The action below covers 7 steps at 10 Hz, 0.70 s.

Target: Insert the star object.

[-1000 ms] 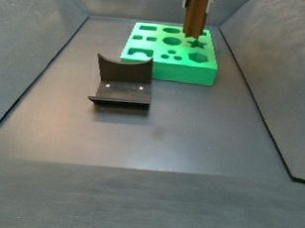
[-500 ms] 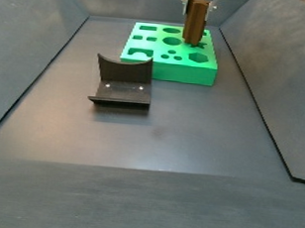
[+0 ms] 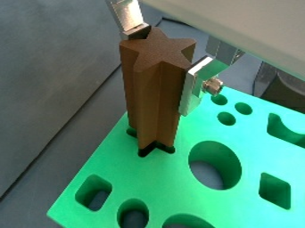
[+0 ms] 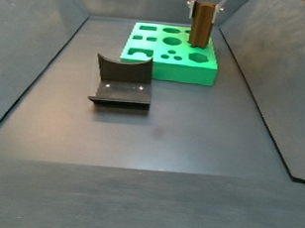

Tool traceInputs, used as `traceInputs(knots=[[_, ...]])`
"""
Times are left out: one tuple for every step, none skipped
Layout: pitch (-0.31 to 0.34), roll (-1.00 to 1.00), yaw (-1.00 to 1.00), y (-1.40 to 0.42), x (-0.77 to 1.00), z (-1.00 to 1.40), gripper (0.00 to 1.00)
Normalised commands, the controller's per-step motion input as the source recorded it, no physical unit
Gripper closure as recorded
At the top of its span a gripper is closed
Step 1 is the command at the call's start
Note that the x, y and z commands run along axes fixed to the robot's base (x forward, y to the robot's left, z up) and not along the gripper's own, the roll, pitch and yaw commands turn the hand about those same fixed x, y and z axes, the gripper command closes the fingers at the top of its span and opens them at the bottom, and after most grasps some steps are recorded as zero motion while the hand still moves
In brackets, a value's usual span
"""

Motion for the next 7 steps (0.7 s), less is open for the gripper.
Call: traceInputs(knots=[[0.064,0.05,0.0,0.0,0.22,-0.12,1.0],[0.026,0.0,0.0,0.0,0.2,-0.15,1.0],[0.0,-0.03,0.0,0.0,0.16,-0.14,1.0],[0.0,-0.12,0.0,0.0,0.0,-0.09,1.0],[-0.069,-0.17,0.01,0.0,-0.05,-0.06,1.0],[-0.099,-0.21,0.04,0.0,-0.11,-0.03,1.0],[-0.104,-0.23,0.06,0.0,-0.07,0.0,1.0]])
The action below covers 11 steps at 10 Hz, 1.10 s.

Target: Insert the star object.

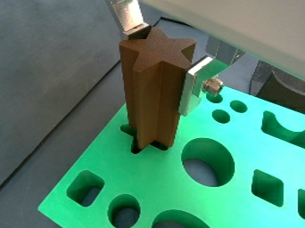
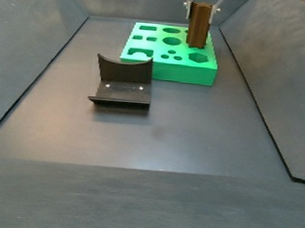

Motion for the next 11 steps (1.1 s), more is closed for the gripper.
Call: traceInputs(knots=[[-0.084,-0.22,0.07,0.0,-0.02,0.0,1.0],[-0.084,-0.24,0.07,0.0,-0.02,0.0,1.0],[-0.116,-0.27,0.04,0.0,-0.1,0.0,1.0],[-0.134,-0.3,0.02,0.0,-0.08,0.0,1.0],[-0.139,-0.32,0.0,0.0,-0.08,0.0,1.0],[-0.144,-0.29,0.0,0.0,-0.11,0.0,1.0],[-0.13,-0.24,0.0,0.0,-0.11,-0.02,1.0],[-0.087,-0.08,0.1,0.0,-0.07,-0.13,1.0],[-0.057,0.01,0.13,0.0,-0.16,-0.23,1.0],[-0.007,0.09,0.09,0.0,-0.14,-0.25,1.0],[0.0,0.07,0.09,0.0,0.0,-0.35,1.0]])
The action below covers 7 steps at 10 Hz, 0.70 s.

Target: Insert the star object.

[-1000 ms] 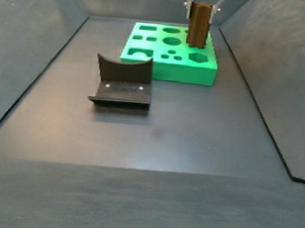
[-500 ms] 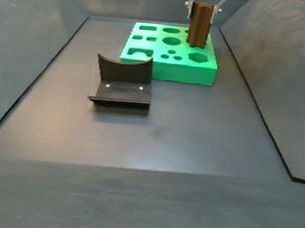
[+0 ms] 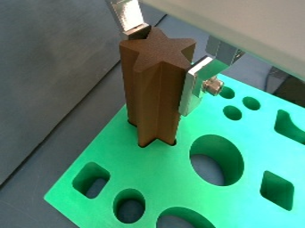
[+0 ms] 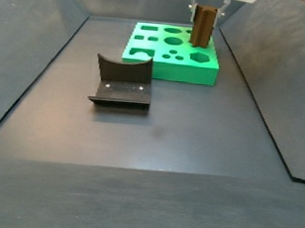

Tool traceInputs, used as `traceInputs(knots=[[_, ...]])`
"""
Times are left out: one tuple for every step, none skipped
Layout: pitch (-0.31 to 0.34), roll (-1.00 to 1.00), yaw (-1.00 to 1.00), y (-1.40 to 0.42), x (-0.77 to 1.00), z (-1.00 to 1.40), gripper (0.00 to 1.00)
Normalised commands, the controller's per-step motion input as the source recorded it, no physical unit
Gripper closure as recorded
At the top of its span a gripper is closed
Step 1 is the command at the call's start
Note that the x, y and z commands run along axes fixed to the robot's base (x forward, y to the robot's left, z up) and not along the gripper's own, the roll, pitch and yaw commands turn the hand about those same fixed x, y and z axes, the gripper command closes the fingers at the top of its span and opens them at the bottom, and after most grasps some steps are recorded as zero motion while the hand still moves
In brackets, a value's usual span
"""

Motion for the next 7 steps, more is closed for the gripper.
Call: traceInputs(knots=[[0.02,0.09,0.1,0.0,0.19,-0.48,1.0],[0.036,0.09,0.09,0.0,0.29,-0.55,1.0],[0.049,0.03,0.0,-0.05,0.48,-0.58,1.0],[0.016,0.02,0.0,-0.07,0.49,-0.59,1.0],[-0.036,-0.06,-0.09,-0.03,0.2,-0.35,1.0],[-0.037,-0.06,0.0,0.0,0.09,-0.17,1.0],[0.0,0.01,0.0,-0.06,0.01,-0.03,1.0]])
